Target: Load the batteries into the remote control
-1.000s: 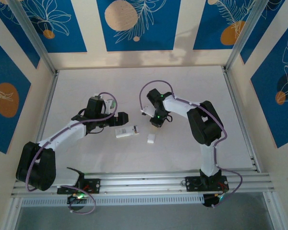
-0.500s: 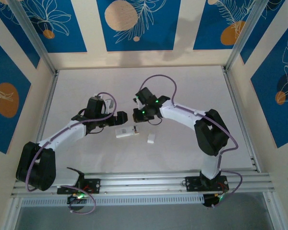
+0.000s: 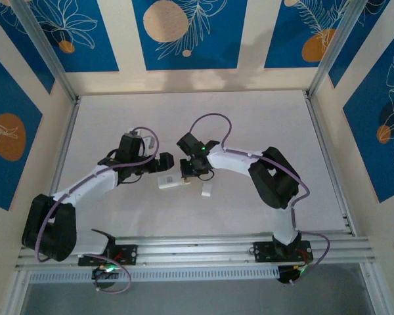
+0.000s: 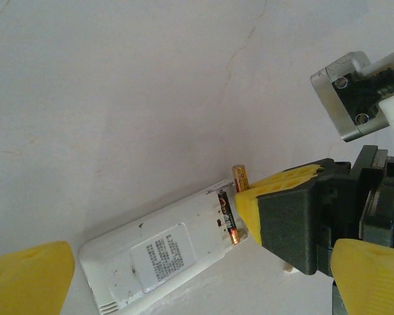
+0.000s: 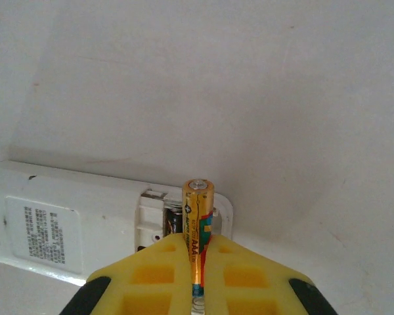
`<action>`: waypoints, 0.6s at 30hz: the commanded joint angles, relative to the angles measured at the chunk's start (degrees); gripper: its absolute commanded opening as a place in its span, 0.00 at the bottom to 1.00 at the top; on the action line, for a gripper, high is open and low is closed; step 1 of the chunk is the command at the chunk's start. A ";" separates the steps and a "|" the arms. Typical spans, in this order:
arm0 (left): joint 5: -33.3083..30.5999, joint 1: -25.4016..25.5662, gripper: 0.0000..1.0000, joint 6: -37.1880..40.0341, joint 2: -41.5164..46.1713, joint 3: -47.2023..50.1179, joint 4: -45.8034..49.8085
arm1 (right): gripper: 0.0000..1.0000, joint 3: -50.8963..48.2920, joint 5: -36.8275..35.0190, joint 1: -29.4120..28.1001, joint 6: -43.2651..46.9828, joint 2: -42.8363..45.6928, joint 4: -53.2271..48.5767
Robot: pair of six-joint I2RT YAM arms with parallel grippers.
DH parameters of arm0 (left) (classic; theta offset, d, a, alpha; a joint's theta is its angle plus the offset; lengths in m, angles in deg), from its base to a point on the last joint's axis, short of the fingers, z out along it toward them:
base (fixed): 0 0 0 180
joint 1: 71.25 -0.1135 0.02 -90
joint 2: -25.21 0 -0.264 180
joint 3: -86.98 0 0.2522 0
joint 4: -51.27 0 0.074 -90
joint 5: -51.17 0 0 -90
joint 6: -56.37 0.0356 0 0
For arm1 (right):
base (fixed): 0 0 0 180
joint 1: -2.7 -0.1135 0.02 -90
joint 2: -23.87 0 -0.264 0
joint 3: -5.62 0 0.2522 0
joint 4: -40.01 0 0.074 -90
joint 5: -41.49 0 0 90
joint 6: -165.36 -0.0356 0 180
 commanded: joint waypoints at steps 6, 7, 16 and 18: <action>-0.01 -0.16 1.00 -0.11 0.66 0.32 0.01 | 0.12 -0.87 -2.08 -1.79 -0.76 -1.99 -1.27; 0.02 -0.12 1.00 -0.10 0.56 0.41 0.02 | 0.14 -0.94 -2.38 -1.86 -0.78 -1.97 -1.70; 0.05 -0.16 1.00 -0.41 0.30 0.85 -0.37 | 0.26 -0.03 -1.00 -2.11 -1.11 -0.69 -5.36; 0.21 -0.12 1.00 -0.41 0.00 0.79 -0.54 | 0.28 0.84 0.31 -1.99 -1.15 -0.24 -5.92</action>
